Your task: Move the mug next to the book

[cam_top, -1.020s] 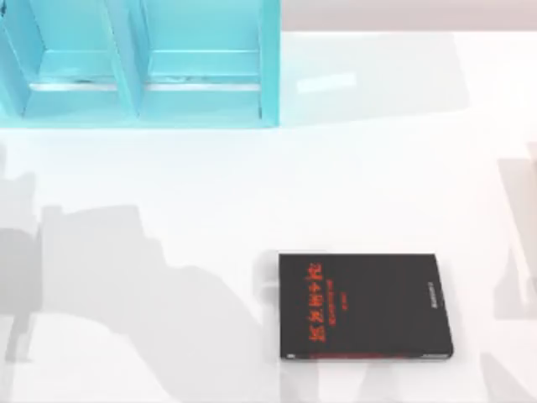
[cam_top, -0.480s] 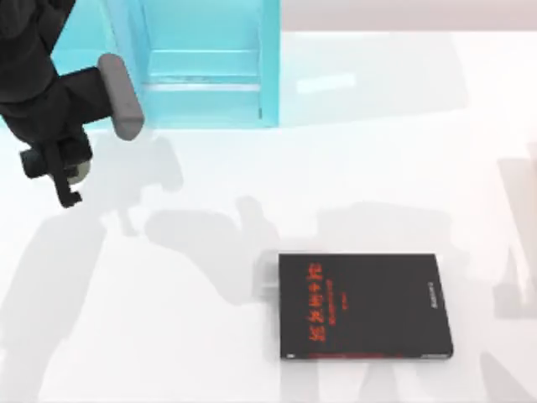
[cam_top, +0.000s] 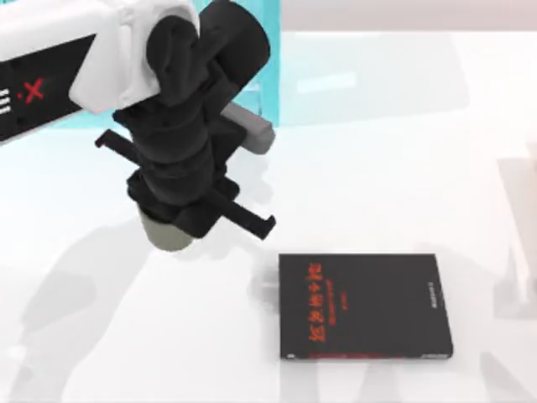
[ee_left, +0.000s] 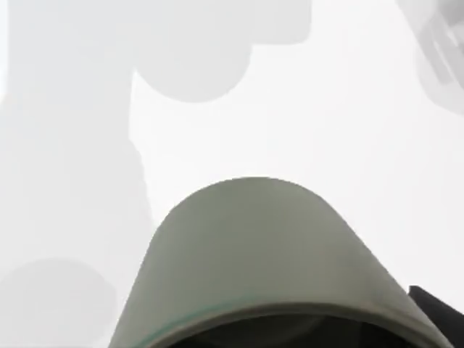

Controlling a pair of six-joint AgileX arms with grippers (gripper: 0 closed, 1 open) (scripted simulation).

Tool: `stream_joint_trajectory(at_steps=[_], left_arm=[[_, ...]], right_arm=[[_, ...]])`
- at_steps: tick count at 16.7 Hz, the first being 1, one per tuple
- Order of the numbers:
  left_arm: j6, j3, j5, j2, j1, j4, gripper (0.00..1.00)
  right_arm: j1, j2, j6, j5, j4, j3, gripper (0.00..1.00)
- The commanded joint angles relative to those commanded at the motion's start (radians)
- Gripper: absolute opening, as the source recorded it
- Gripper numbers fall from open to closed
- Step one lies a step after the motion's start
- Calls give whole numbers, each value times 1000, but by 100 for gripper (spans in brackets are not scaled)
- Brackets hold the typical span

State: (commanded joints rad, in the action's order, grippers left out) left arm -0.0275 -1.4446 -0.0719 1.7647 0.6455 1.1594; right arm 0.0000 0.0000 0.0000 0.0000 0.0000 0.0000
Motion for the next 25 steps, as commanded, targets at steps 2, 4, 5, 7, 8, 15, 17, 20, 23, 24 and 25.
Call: stream_joint_trajectory(at_steps=[2, 4, 5, 7, 8, 15, 17, 20, 23, 24, 25], left_arm=[[-221, 1, 4, 1, 68, 3, 0], [-411, 4, 16, 0, 123, 2, 0], [-492, 7, 25, -1, 145, 0, 0], [-629, 13, 45, -1, 179, -6, 0], [-685, 17, 56, 0, 193, -9, 0], [-814, 30, 92, 8, 219, -14, 0], [-814, 30, 92, 8, 219, -14, 0], [-811, 45, 90, 8, 212, -32, 0], [-803, 124, 92, 24, 208, -134, 0], [-800, 157, 93, 32, 207, -179, 0], [-798, 189, 93, 40, 205, -217, 0]], right_arm=[[0, 0, 0, 0, 0, 0, 100], [0, 0, 0, 0, 0, 0, 100], [0, 0, 0, 0, 0, 0, 100], [0, 0, 0, 0, 0, 0, 100], [0, 0, 0, 0, 0, 0, 100], [0, 0, 0, 0, 0, 0, 100], [0, 0, 0, 0, 0, 0, 100], [0, 0, 0, 0, 0, 0, 100], [0, 0, 0, 0, 0, 0, 100], [0, 0, 0, 0, 0, 0, 100], [0, 0, 0, 0, 0, 0, 100]])
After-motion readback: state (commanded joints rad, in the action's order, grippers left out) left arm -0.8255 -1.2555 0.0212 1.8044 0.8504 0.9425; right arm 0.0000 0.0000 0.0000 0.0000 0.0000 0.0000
